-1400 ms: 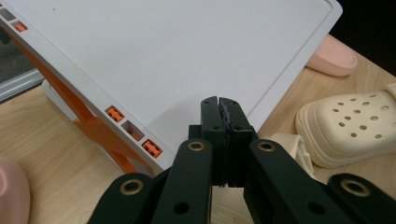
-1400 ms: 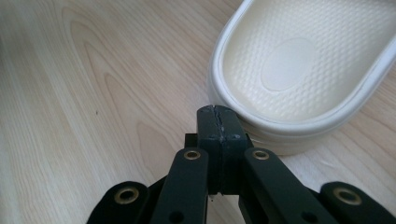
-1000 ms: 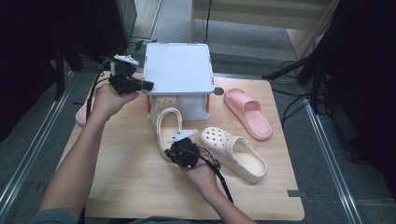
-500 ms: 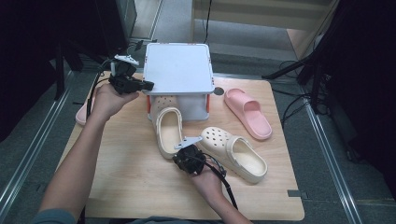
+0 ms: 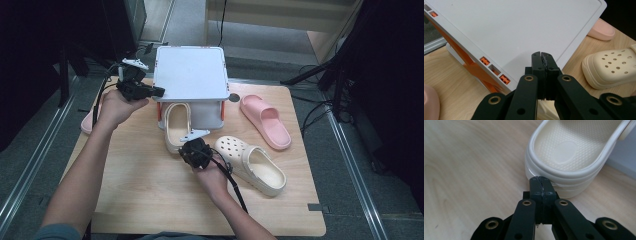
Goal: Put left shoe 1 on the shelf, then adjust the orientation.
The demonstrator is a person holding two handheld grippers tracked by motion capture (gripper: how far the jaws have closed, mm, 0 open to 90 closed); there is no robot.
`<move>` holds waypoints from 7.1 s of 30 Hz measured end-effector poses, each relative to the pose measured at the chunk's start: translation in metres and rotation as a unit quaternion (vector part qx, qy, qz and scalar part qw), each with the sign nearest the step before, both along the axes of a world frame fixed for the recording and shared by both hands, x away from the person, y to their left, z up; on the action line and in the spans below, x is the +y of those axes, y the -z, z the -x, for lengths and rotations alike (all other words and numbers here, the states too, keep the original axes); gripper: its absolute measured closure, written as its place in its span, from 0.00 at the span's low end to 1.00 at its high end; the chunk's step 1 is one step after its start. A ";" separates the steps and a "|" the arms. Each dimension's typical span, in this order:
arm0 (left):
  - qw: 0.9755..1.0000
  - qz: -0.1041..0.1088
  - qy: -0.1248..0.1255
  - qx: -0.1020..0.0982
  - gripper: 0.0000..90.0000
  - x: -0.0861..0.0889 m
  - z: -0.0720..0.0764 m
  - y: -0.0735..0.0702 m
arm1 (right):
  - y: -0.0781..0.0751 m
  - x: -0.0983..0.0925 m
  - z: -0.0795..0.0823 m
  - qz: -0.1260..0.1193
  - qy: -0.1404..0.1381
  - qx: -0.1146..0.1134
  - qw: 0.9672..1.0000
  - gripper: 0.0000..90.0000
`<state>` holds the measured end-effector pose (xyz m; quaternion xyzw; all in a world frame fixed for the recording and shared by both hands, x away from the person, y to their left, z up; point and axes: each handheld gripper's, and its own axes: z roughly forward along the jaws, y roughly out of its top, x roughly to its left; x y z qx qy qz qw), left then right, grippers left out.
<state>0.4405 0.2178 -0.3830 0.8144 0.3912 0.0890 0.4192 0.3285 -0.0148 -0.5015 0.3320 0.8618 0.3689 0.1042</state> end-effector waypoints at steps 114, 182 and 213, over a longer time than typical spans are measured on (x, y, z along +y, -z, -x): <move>0.995 0.017 0.084 0.045 0.98 -0.040 0.108 0.063 | -0.019 -0.195 0.031 -0.020 0.035 0.071 0.997 0.87; 0.996 -0.032 0.061 0.062 0.95 -0.076 0.111 0.118 | -0.013 -0.147 -0.018 -0.010 0.018 0.073 0.997 1.00; 0.995 -0.005 0.060 0.076 0.95 -0.088 0.078 0.120 | -0.008 -0.136 0.027 -0.035 0.004 0.094 0.995 0.99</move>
